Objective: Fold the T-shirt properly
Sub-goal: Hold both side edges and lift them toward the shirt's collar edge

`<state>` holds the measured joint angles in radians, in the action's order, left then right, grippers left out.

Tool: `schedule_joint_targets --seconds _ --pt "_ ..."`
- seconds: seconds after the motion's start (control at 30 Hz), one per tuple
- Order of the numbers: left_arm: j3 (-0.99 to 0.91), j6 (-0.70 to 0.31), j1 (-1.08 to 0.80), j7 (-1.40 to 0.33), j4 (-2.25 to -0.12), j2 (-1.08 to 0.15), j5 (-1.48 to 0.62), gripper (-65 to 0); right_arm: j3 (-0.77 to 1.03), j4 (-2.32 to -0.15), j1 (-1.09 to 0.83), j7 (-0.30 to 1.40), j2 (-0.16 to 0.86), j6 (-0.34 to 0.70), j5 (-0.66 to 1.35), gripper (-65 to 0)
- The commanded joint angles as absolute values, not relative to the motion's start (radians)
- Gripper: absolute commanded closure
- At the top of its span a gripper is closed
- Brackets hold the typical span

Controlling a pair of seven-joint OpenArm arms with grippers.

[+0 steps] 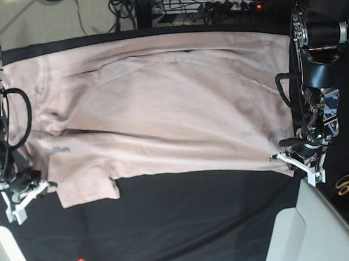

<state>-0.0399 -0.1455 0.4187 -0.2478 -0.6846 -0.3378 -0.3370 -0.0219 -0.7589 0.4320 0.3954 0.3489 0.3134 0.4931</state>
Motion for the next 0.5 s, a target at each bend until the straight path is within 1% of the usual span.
schedule_joint_targets --seconds 0.0,0.17,0.2,0.3,0.47 --pt "-0.065 -0.142 0.449 -0.222 -0.704 -0.355 -0.343 0.0 -0.019 -0.789 0.464 0.355 0.364 0.32 0.504 -0.2" --pt "-0.176 -0.142 0.41 -0.222 -0.769 -0.355 -0.34 0.0 -0.019 -0.799 0.464 0.34 0.364 0.321 0.503 -0.2" --pt "-0.179 -0.142 0.401 -0.222 -0.794 -0.354 -0.338 0.0 -0.019 -0.806 0.464 0.34 0.364 0.326 0.503 -0.2" --pt "-0.18 -0.142 0.366 -0.222 -0.852 -0.352 -0.332 0.0 -0.019 -0.826 0.464 0.326 0.361 0.384 0.503 -0.2" --pt "-0.18 -0.142 0.338 -0.223 -0.863 -0.349 -0.332 0.0 -0.019 -0.82 0.461 0.309 0.358 0.389 0.503 -0.2"
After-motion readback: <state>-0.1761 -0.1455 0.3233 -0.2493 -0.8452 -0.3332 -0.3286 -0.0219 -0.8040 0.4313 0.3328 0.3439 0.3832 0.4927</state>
